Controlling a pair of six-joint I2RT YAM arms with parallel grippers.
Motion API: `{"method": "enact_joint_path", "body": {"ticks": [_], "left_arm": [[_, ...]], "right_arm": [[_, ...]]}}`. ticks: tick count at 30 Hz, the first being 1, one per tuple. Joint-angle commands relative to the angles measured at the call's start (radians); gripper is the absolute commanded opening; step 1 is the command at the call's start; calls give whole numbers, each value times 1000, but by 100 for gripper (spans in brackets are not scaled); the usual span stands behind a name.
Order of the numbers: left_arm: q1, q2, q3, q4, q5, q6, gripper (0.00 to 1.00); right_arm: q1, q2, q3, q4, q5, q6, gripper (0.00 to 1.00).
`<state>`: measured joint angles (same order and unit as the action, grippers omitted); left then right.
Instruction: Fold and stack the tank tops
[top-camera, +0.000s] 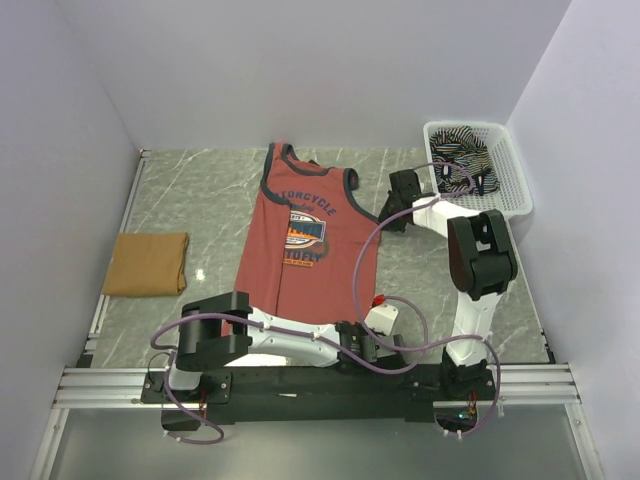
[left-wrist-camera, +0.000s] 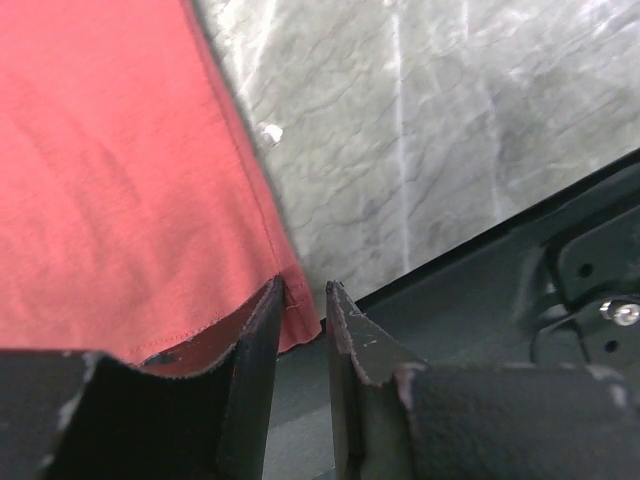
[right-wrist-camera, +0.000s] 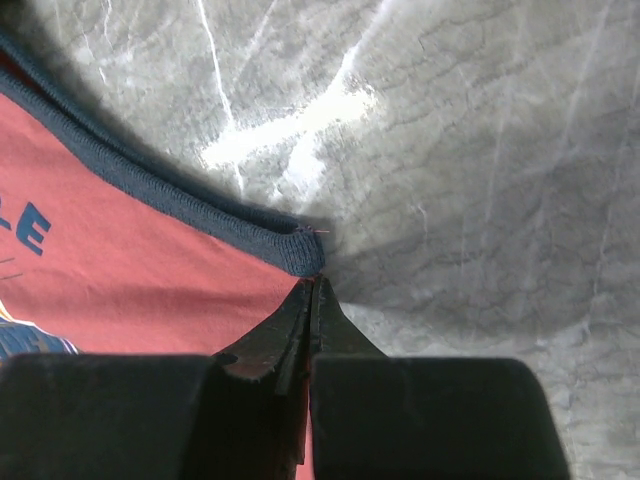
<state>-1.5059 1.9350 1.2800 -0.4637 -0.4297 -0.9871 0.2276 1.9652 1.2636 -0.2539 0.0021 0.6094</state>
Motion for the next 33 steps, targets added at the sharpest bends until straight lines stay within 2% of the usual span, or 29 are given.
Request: {"method": "enact_joint_path", "body": {"ticks": [1,4,5,8,14,19,26,33], "left_arm": [[-14,16,21,-78,-58,-27,30],[-25,18,15,-63,-49,-10,22],[-34,15,13,-55,-40,-4,14],[-53,-52,-10,-7,-9,24,0],[-76,-244,-112,138,46,22,1],[-76,-384,-246,183,20,-71,1],[-74,-615,-409,97,-111,-286,1],[-74,-835,-580,-101,-208,-582,1]], "right_arm": [[-11,-77,-18,19,1,9,0],[-14,-97,-44,31,1,12,0],[-14,-104,-53,33,-1,12,0],[-25,-130,-78,28,12,10,0],[-43,-227,-141,-8,64,-8,0],[-33,-314,-179,-25,79,-19,0],[35,-318,-120,-76,107,3,0],[157,-152,72,-137,153,52,0]]}}
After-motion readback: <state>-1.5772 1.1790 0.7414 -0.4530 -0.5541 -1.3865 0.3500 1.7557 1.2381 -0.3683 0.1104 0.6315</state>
